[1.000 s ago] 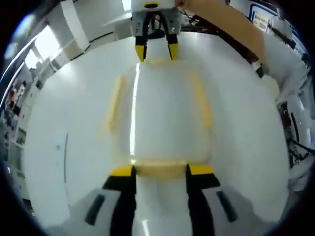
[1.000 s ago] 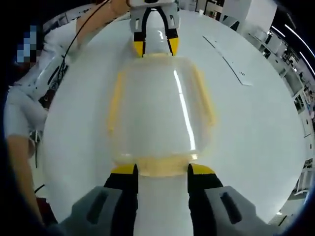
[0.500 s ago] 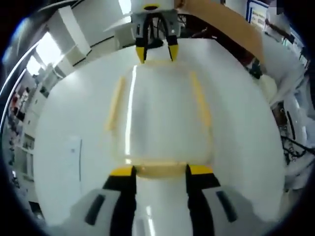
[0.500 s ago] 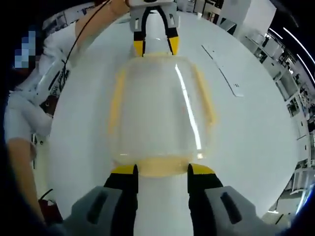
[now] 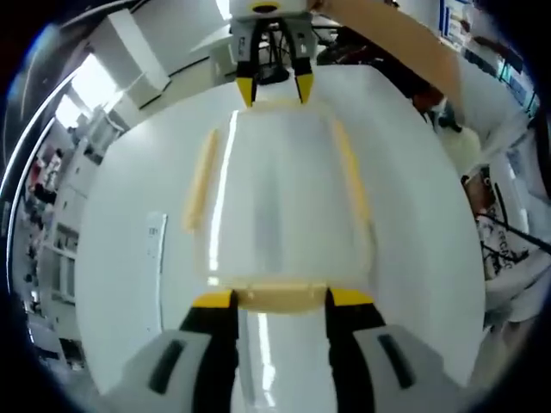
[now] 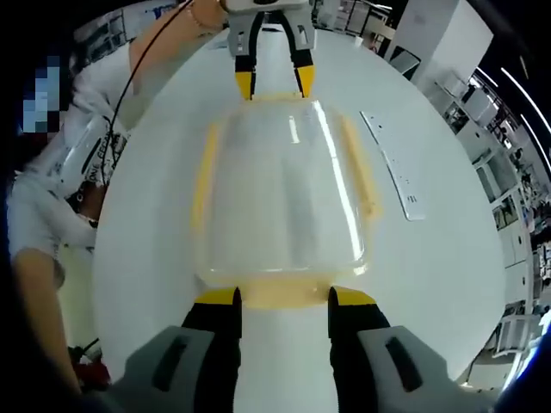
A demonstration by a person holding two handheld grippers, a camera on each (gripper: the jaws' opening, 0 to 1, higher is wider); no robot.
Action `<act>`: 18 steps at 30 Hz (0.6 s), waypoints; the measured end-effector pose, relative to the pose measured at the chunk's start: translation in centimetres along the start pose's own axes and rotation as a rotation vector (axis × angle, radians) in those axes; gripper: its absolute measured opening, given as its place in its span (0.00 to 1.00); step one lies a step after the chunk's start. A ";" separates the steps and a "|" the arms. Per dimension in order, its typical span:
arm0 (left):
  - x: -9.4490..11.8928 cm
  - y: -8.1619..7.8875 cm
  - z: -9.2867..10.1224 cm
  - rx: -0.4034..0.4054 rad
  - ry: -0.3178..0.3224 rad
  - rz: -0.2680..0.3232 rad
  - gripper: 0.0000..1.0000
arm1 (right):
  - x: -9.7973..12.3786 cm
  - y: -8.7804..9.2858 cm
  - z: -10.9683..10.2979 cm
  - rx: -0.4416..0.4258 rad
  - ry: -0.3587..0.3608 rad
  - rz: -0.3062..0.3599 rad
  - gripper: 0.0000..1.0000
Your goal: Snap each plastic latch of the storage box into its locked position after aligning the lid with the box until every specified latch is closed and the lid sits flush.
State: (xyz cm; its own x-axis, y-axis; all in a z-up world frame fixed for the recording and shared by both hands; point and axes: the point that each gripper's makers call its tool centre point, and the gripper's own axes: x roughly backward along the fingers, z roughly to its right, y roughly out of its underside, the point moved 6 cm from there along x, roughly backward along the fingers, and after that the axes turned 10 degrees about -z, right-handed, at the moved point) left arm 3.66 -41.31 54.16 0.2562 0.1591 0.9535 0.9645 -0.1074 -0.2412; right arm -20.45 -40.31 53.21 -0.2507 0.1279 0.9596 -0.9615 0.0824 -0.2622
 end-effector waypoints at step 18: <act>3.1 10.3 0.3 0.068 -0.012 -0.056 0.38 | -2.1 -10.2 0.6 0.075 -0.014 0.053 0.38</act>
State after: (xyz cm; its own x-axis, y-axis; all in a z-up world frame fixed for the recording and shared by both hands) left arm 14.37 -41.58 54.57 0.2024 0.1746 0.9636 0.9793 -0.0315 -0.1999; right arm -10.18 -42.01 53.94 -0.3030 0.1160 0.9459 -0.9523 0.0011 -0.3052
